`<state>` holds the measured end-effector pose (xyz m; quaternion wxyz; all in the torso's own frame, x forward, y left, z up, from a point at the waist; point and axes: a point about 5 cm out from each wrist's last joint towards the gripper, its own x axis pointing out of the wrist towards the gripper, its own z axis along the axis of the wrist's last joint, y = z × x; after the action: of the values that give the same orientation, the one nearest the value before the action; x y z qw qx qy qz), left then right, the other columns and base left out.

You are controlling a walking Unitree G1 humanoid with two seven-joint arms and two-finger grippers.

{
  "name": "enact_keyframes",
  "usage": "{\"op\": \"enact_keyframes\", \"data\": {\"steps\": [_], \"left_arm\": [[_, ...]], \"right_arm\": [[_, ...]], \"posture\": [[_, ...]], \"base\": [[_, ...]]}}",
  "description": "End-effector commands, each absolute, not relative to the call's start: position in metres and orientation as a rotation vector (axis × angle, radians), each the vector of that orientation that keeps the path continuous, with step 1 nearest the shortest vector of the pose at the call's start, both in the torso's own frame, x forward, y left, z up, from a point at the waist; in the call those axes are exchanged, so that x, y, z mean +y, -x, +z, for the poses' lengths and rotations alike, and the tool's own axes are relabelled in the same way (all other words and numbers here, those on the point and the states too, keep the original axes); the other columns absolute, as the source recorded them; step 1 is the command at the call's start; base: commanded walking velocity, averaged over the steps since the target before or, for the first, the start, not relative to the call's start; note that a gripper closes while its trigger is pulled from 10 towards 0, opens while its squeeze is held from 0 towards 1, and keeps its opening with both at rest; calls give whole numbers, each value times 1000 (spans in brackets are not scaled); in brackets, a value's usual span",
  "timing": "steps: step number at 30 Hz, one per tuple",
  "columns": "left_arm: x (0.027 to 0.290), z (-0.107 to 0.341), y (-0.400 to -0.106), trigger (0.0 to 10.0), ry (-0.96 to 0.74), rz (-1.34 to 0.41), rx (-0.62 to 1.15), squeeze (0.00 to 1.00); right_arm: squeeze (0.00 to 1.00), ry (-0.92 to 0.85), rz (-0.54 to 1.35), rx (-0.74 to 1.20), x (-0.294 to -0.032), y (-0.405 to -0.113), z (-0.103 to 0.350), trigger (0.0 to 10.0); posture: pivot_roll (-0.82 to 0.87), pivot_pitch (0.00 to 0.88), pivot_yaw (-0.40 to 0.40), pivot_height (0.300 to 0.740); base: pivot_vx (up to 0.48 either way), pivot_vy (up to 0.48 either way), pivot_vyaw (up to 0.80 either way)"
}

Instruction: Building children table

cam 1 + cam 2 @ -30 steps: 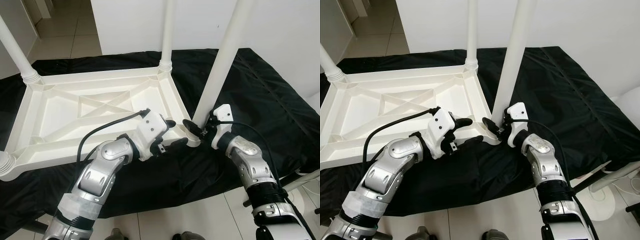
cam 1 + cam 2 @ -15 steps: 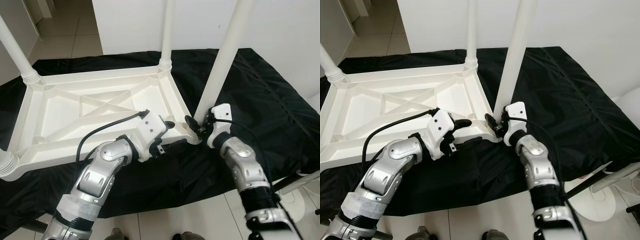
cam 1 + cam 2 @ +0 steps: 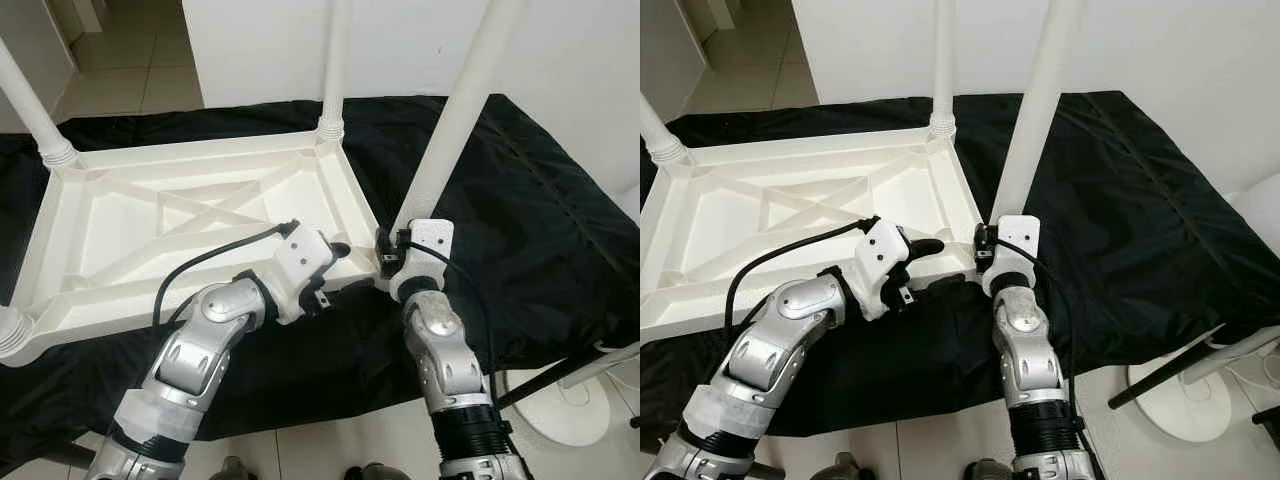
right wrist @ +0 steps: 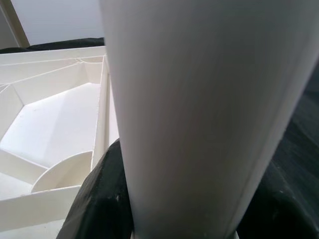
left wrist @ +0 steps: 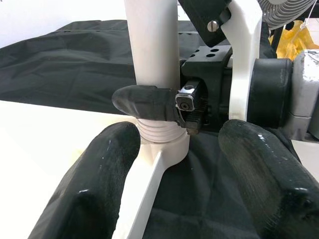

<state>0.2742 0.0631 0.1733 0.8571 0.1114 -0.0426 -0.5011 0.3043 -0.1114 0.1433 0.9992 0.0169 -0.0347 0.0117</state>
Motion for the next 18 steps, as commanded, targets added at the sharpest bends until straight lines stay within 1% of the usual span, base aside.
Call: {"op": "enact_keyframes", "data": {"steps": [1, 2, 3, 4, 5, 6, 12, 18], "left_arm": [[63, 175, -276, 10000, -245, -1026, -94, 0], [64, 175, -276, 10000, -247, -1027, -95, 0], [64, 175, -276, 10000, -248, -1026, -95, 0], [64, 175, -276, 10000, -248, -1026, -95, 0], [64, 175, -276, 10000, -249, -1026, -96, 0], [64, 175, -276, 10000, -248, -1026, -96, 0], [63, 175, -275, 10000, -246, -1029, -96, 0], [63, 174, -274, 10000, -248, -1032, -93, 0]], "right_arm": [[0, -26, 22, -14, -111, -301, 133, 10000], [0, -27, 16, -12, -111, -301, 133, 10000], [98, -29, 12, -11, -112, -301, 134, 10000], [98, -29, 12, -11, -112, -301, 134, 10000], [792, -36, 14, -13, -112, -300, 134, 10000], [1000, -38, 20, -22, -113, -300, 135, 10000], [1000, -36, 39, -55, -116, -296, 137, 10000], [1000, -42, 99, -84, -125, -293, 139, 10000]], "posture": [[-66, 31, 10, 740], [-65, 29, 9, 740], [-64, 27, 9, 740], [-64, 27, 9, 740], [-64, 27, 9, 740], [-64, 28, 8, 740], [-64, 26, 7, 740], [-70, 25, 7, 740]], "base": [[0, 0, 0], [0, 0, 0], [0, 0, 0], [0, 0, 0], [0, 0, 0], [0, 0, 0], [0, 0, 0], [0, 0, 0]]}}
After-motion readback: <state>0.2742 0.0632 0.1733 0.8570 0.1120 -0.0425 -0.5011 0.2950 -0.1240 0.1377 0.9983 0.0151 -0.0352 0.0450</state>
